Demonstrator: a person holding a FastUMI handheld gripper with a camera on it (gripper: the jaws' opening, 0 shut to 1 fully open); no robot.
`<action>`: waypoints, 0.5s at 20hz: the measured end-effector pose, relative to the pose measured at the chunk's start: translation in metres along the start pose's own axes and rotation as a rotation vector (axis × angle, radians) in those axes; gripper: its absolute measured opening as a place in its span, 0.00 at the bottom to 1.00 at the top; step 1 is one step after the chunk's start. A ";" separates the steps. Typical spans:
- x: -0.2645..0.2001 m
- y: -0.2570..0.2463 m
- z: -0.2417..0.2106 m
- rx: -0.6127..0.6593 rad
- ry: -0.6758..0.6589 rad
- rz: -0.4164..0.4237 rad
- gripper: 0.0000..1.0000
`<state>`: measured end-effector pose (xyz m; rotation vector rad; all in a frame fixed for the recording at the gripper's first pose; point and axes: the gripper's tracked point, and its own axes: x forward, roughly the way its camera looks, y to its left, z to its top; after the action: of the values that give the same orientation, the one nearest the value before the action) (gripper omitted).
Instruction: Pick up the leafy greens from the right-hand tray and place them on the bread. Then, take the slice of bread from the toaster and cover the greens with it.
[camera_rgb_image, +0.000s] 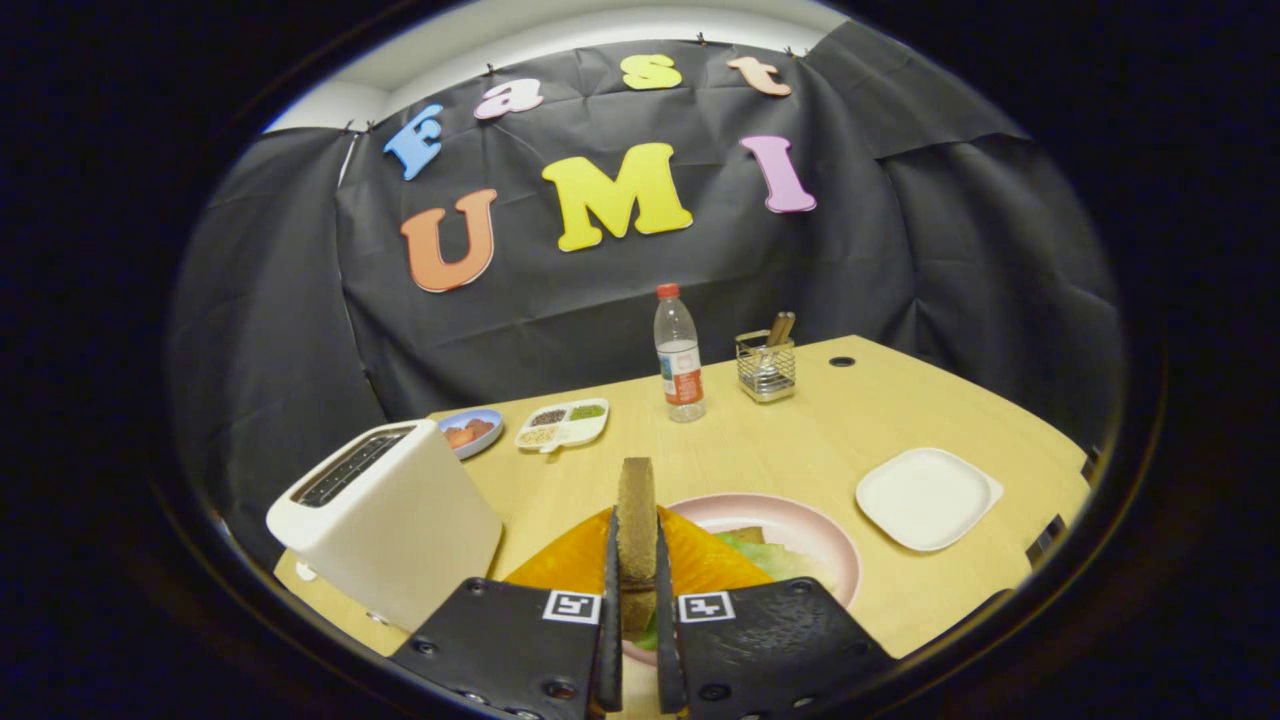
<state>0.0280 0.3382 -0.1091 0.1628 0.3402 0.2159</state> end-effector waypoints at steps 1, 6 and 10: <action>0.000 -0.007 0.000 -0.010 -0.003 -0.013 0.17; 0.002 -0.039 -0.001 -0.039 0.007 -0.053 0.34; 0.008 -0.065 0.007 -0.036 -0.002 -0.081 0.48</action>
<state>0.0500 0.2764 -0.1177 0.1131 0.3396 0.1415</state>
